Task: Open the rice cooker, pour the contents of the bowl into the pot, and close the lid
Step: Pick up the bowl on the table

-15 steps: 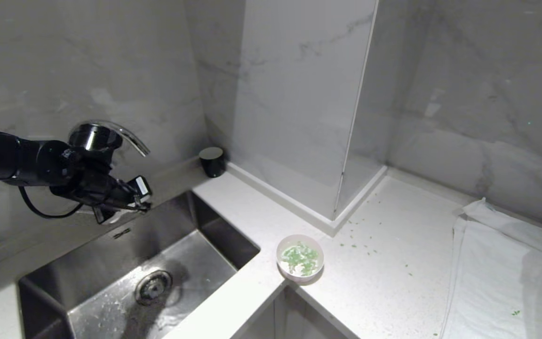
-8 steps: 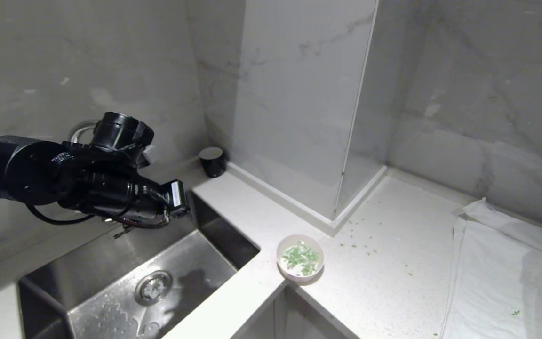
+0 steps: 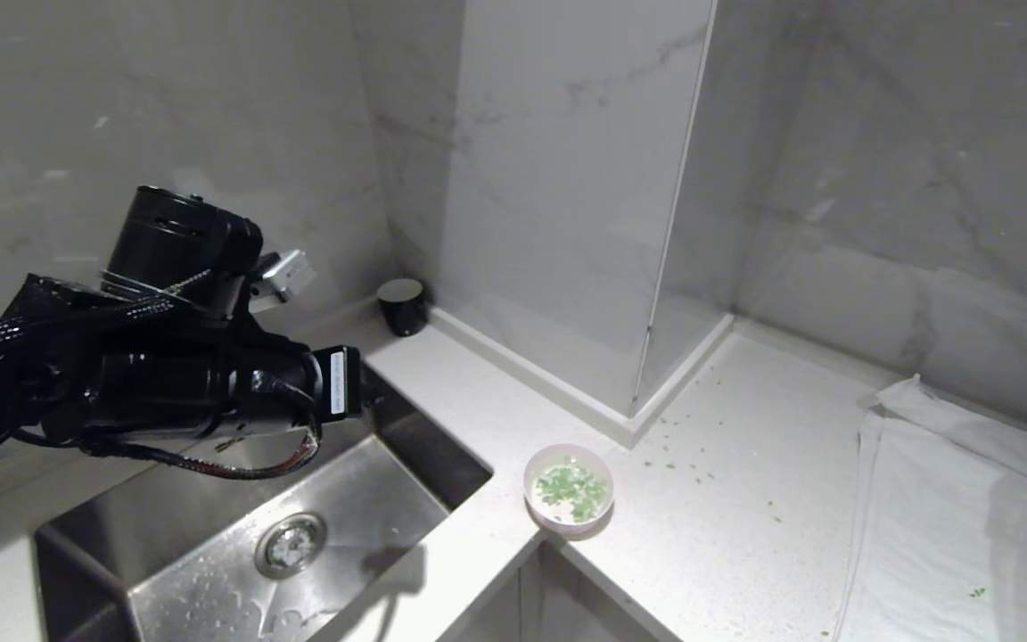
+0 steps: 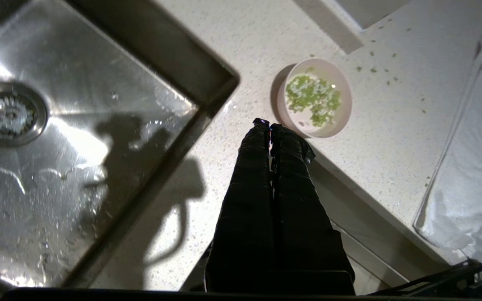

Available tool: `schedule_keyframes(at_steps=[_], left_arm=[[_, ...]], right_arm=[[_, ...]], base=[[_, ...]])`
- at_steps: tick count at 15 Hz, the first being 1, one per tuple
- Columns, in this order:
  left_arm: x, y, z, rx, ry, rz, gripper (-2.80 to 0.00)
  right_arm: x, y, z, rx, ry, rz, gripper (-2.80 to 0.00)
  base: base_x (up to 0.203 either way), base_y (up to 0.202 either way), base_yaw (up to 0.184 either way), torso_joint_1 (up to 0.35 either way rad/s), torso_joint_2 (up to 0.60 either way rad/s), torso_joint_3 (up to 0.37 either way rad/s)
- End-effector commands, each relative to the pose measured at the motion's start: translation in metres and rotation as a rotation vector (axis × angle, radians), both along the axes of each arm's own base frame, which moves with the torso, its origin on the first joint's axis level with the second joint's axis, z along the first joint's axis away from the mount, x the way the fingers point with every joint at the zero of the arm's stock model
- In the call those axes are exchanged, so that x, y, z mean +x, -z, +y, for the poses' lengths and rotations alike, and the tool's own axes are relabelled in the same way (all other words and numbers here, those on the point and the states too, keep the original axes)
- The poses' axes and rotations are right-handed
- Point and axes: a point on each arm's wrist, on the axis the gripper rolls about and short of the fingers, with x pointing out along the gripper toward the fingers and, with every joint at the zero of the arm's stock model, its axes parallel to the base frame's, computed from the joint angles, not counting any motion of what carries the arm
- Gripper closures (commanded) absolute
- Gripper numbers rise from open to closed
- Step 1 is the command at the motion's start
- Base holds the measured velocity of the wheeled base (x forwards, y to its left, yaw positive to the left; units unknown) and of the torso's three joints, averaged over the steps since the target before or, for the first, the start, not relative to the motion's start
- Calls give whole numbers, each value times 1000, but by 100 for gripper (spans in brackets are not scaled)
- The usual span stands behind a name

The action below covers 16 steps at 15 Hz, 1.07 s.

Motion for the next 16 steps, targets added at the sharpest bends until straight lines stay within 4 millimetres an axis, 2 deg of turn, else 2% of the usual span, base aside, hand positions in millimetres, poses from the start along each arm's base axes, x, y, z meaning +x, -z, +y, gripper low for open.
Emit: schedule_keyframes(at_steps=[1,3,5,9,13,16], left_arm=[[-27,-13,12,-29,19,-121,0],[-44,-13,22,1,7,-275,0],[-51,-10,26,50,-59,-401,0],[-69,-9,33,64,-95,-472,0],[-108,-19,52,28,-80,-579,0],[-145,-28,84,75,-178,-730,0]], right_arm=[[0,0,0,0,0,2,0],[0,0,0,0,0,0,0],[0,0,0,0,0,1,0],[0,0,0,0,0,1,0],[0,0,0,0,0,1,0],[0,0,0,0,0,1,0]], base=[[0,0,0,0,0,0],[0,0,0,0,0,0],[0,0,0,0,0,0],[0,0,0,0,0,0],[0,0,0,0,0,0],[0,0,0,0,0,0]])
